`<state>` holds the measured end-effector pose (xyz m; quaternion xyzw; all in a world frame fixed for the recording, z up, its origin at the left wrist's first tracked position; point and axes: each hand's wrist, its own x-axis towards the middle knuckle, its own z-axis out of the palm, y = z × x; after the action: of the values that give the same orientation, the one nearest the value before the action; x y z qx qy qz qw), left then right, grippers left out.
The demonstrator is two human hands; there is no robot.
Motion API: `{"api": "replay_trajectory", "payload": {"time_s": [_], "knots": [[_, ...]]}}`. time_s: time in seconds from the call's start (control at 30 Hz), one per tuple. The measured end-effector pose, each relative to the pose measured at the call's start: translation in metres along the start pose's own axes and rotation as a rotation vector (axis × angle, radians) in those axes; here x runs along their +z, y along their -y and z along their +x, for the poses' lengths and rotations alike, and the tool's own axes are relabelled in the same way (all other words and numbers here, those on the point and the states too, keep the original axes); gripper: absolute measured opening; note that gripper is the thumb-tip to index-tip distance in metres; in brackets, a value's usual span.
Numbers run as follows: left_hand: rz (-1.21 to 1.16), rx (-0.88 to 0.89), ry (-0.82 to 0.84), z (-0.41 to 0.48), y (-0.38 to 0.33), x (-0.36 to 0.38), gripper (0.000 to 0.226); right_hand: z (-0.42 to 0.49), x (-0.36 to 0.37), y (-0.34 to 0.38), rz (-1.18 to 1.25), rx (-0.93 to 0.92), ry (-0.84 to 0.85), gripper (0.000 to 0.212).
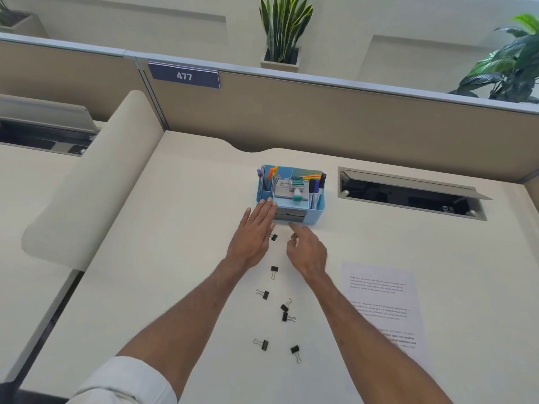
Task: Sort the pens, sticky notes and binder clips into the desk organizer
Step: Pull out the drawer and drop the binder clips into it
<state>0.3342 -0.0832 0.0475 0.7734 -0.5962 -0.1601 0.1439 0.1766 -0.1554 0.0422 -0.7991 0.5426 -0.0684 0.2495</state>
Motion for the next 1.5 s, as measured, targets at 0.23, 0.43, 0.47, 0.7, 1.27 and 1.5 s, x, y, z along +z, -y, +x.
{"api": "replay_trajectory", "payload": {"time_s": [0.23, 0.43, 0.47, 0.7, 1.27, 1.5], "knots": [[0.069, 0.036, 0.032, -0.001, 0.005, -0.004, 0.059, 0.008, -0.001, 0.006, -0.235, -0.099, 0.054, 0.071], [0.154, 0.072, 0.048, 0.001, 0.011, -0.014, 0.091, 0.014, -0.001, 0.007, -0.280, -0.098, 0.042, 0.072], [0.177, 0.076, 0.054, 0.002, 0.012, -0.015, 0.097, 0.016, -0.002, 0.008, -0.286, -0.099, 0.045, 0.072], [0.183, 0.087, 0.085, 0.001, 0.011, -0.015, 0.110, 0.019, -0.007, 0.012, -0.333, -0.121, 0.044, 0.066], [0.136, 0.058, 0.120, -0.003, 0.005, -0.014, 0.107, -0.018, -0.003, 0.000, -0.280, -0.134, 0.050, 0.058], [0.160, 0.054, 0.136, -0.004, 0.003, -0.017, 0.106, -0.027, -0.003, 0.001, -0.283, -0.163, 0.040, 0.052]]}}
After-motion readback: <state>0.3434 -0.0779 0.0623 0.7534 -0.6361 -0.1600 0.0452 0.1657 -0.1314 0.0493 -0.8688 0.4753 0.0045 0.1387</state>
